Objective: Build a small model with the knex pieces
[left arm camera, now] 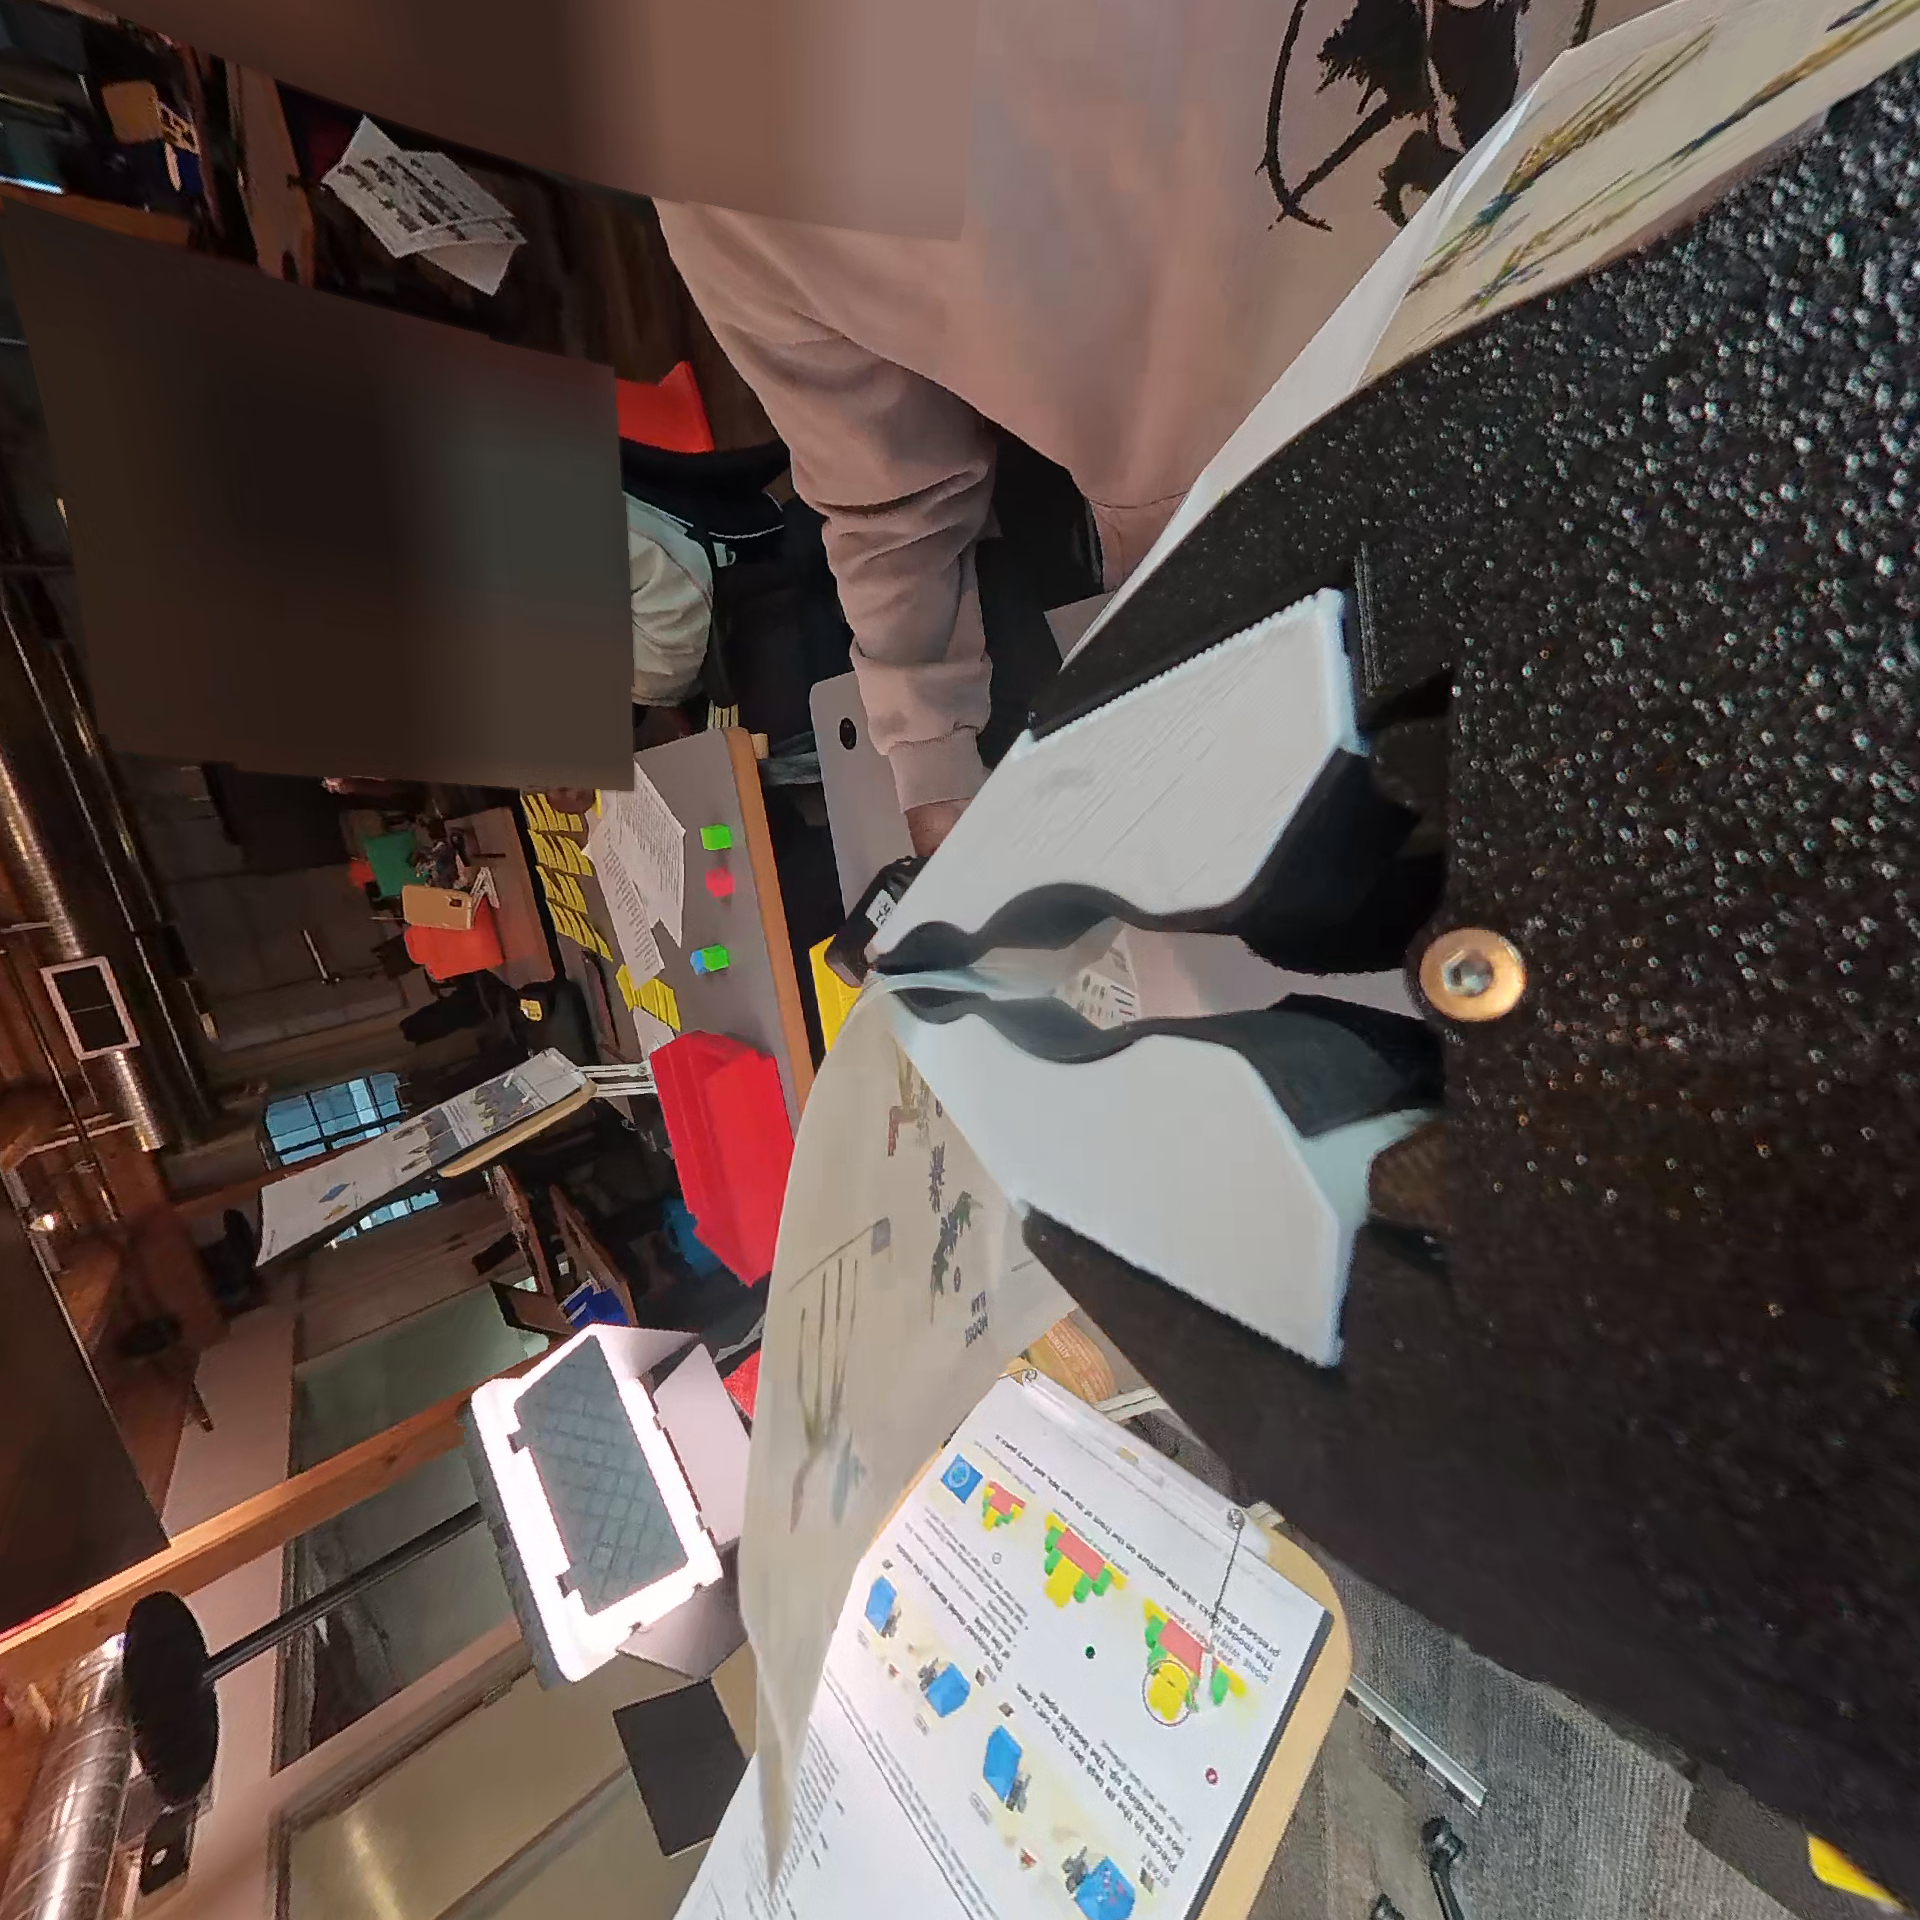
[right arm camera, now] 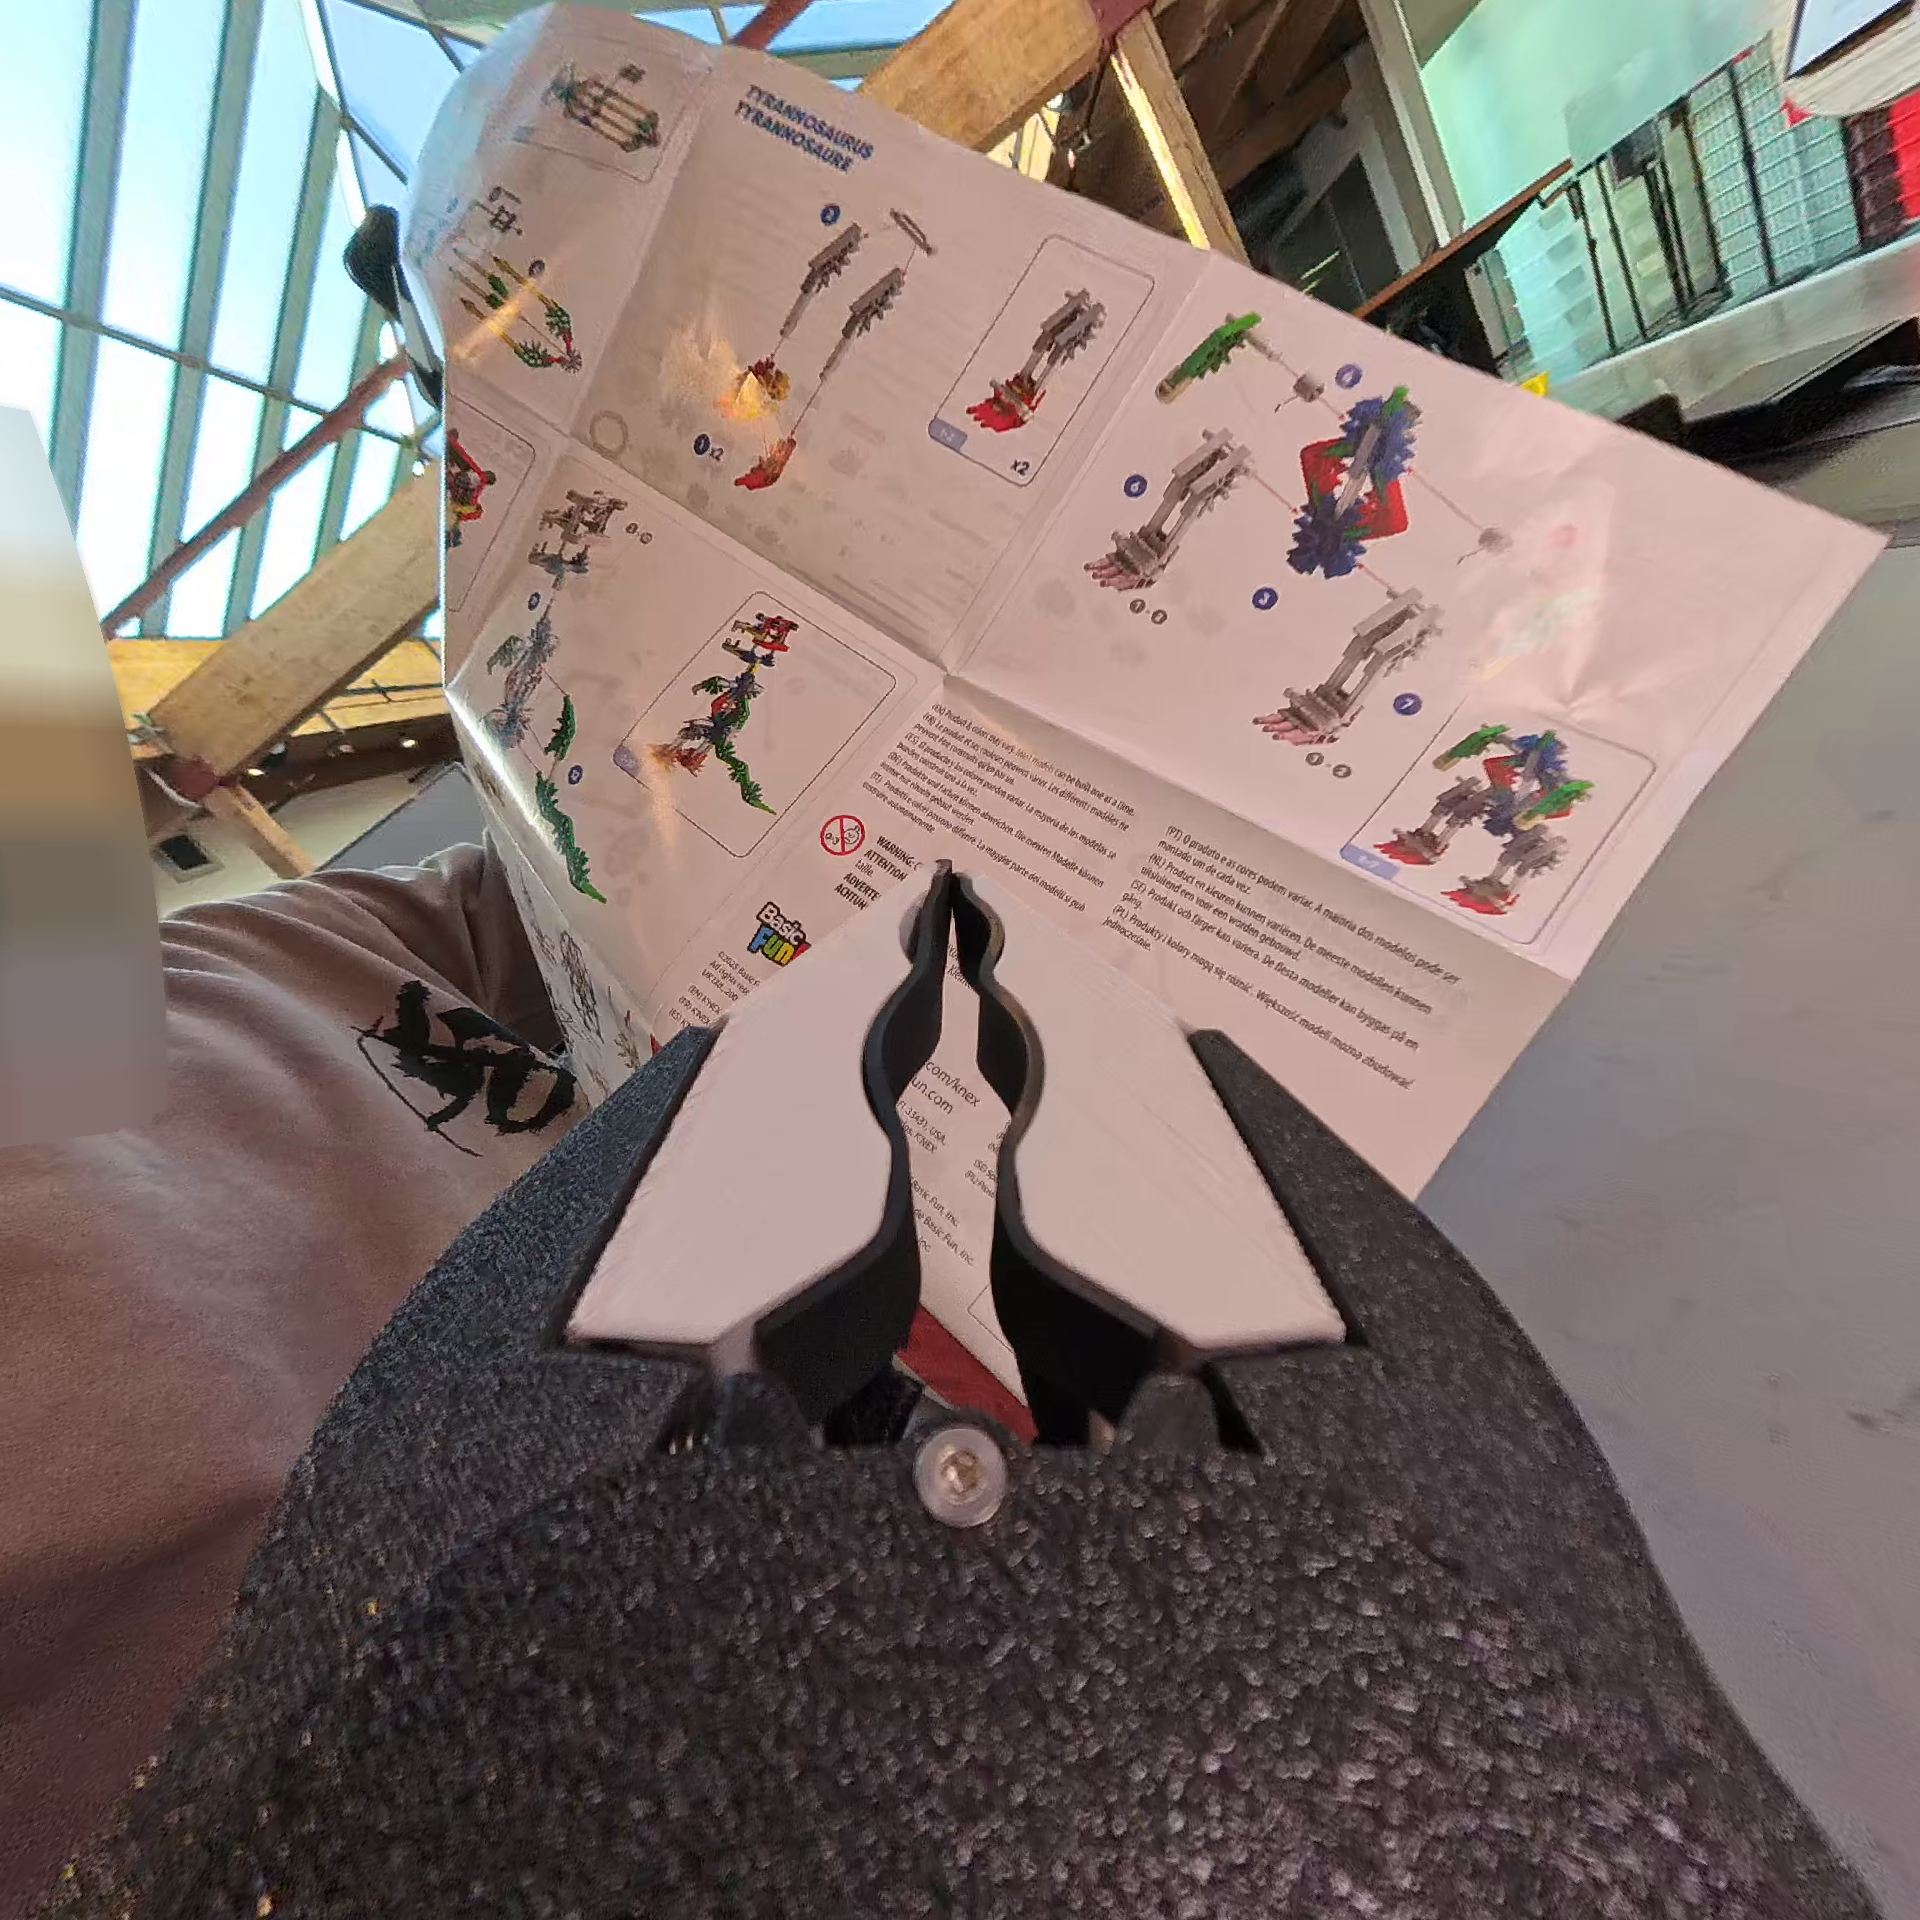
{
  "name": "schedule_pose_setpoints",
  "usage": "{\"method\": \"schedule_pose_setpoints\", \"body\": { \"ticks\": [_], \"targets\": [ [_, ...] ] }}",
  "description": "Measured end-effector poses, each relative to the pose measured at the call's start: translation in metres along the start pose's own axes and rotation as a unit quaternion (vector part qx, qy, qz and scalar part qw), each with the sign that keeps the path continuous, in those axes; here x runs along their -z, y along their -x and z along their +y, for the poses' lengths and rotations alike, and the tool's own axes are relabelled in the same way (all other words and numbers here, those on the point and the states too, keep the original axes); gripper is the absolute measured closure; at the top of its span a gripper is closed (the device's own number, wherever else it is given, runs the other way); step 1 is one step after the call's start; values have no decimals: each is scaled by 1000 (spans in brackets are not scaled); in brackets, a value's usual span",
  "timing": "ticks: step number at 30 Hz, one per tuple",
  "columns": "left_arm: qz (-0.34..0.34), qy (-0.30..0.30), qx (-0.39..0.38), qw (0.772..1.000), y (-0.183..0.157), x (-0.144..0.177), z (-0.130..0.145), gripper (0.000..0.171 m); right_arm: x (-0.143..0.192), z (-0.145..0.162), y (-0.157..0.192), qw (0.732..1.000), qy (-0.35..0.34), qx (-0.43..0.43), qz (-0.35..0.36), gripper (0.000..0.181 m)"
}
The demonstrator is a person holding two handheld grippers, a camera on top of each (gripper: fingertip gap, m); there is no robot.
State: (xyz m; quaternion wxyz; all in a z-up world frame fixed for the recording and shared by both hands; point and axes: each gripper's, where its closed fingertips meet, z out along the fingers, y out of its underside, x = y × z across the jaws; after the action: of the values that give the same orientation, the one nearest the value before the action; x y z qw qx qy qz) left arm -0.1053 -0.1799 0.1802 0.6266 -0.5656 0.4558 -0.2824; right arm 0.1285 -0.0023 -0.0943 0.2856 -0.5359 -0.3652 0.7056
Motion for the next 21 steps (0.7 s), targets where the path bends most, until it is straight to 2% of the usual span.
{"method": "schedule_pose_setpoints", "body": {
  "ticks": [4,11,15,21],
  "targets": [
    [3,0,16,1000,4,0,14,171,7,8,-17,997,31,7,64,180],
    [63,-8,-13,998,-22,-9,10,171,3,36,-41,986,111,-1,124,114],
    [130,-21,-49,990,-54,-14,-2,171,-3,47,-44,983,135,-9,120,88],
    [237,-49,-102,965,-108,-8,-23,171,-10,47,-35,988,133,-24,75,71]
  ]
}}
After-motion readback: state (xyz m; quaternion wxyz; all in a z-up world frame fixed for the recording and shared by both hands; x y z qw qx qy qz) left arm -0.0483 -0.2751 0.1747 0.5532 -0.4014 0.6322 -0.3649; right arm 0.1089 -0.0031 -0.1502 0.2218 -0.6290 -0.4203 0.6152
